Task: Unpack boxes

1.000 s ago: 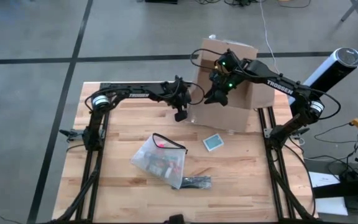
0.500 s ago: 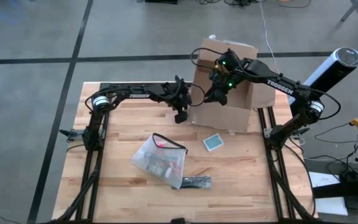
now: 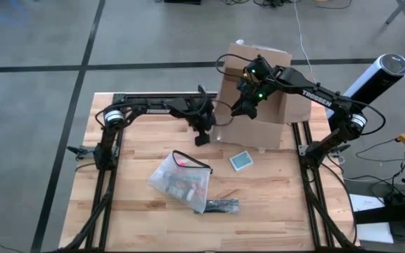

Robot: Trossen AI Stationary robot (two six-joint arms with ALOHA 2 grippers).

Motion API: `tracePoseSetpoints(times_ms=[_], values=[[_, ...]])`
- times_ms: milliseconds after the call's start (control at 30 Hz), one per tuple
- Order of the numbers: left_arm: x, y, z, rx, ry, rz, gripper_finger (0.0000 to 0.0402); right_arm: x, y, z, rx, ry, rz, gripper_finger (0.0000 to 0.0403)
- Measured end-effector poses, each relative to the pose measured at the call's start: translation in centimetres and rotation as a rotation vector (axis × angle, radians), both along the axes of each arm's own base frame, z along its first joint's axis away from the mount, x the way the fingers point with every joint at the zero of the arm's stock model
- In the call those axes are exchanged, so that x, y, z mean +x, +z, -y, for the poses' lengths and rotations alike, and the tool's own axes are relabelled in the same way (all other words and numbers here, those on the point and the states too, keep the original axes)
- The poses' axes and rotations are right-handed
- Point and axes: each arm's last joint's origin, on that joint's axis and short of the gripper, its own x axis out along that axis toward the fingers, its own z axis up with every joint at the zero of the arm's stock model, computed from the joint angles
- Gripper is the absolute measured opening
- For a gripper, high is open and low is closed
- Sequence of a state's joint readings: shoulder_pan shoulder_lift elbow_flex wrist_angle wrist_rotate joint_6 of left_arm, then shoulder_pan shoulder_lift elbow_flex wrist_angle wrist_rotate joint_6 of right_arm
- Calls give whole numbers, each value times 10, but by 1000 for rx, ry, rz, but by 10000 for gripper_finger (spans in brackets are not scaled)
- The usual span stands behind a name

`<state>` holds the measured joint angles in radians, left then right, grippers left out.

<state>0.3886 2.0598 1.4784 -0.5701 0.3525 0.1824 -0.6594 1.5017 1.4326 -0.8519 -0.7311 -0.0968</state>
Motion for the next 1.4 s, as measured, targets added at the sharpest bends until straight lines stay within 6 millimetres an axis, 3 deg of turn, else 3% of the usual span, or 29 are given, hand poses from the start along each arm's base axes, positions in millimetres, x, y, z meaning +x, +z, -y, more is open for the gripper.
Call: tracePoseSetpoints(times_ms=[200,467,700,933,1233,1400], values=[[19,13,20,31,-1,70,312,0,0,0,-1,0,2,208],[39,36,30,112,48,140,312,0,0,0,-1,0,2,208],[44,2,38,42,88,13,325,0,0,0,-5,0,5,208],[53,-16,46,5,87,-28,328,0,0,0,-7,3,5,208],[48,-17,62,-42,57,-108,311,1,1,1,-21,6,20,208],[43,-1,68,-41,24,-131,311,1,1,1,-23,6,21,208]])
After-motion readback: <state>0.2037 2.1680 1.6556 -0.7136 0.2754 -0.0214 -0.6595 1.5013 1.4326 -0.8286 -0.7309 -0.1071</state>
